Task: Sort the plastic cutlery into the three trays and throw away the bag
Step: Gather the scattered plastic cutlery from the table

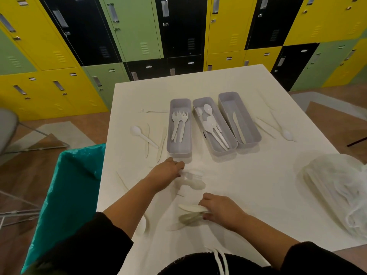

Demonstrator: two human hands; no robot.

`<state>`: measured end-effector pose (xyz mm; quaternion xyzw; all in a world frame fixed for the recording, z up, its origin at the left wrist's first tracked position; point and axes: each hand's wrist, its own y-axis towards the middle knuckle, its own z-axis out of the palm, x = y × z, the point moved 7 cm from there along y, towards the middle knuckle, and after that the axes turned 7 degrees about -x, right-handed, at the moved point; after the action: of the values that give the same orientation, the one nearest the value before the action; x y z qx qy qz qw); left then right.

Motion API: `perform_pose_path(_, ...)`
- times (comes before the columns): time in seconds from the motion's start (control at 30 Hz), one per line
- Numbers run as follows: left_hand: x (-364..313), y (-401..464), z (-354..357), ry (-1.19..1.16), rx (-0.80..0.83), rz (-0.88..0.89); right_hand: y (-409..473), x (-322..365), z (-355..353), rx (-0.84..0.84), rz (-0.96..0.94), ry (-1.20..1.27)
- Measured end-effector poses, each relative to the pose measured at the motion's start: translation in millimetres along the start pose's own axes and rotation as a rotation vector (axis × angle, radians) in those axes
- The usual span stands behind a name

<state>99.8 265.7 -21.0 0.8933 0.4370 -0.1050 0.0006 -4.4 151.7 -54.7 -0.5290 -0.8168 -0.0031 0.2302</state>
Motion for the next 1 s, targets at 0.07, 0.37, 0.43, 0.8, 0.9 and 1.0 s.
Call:
perform_pose_path(0.07, 3.6, -3.5, -7.6, -0.028, -0.020, -0.031, 1.7, -1.1, 1.0, 0.019, 0.006, -0.004)
perform_pose_path(0.37, 36.7, -33.1, -23.2, -0.051, -0.044, -0.112, 5.7, -0.2, -0.7, 0.072, -0.037, -0.039)
perform_pose_path(0.43, 49.1, -45.2, -27.3, -0.033, 0.029, -0.142, 6.1, -2.2, -0.1, 0.081, -0.043, -0.012)
perform_pose_path(0.8, 61.9, -92.3, -3.9, 0.007, 0.285, -0.121, 15.5, -19.9, -22.4, -0.204, 0.215, 0.308)
perform_pose_path(0.9, 59.1, -95.3, 5.7, 0.065, 0.330, -0.086, 20.1, -22.4, -28.9, -0.269, 0.296, 0.422)
perform_pose_path(1.0, 58.7, -96.0, 13.4, 0.082, 0.318, -0.045, 26.0, -18.7, -30.6, -0.305, 0.340, 0.522)
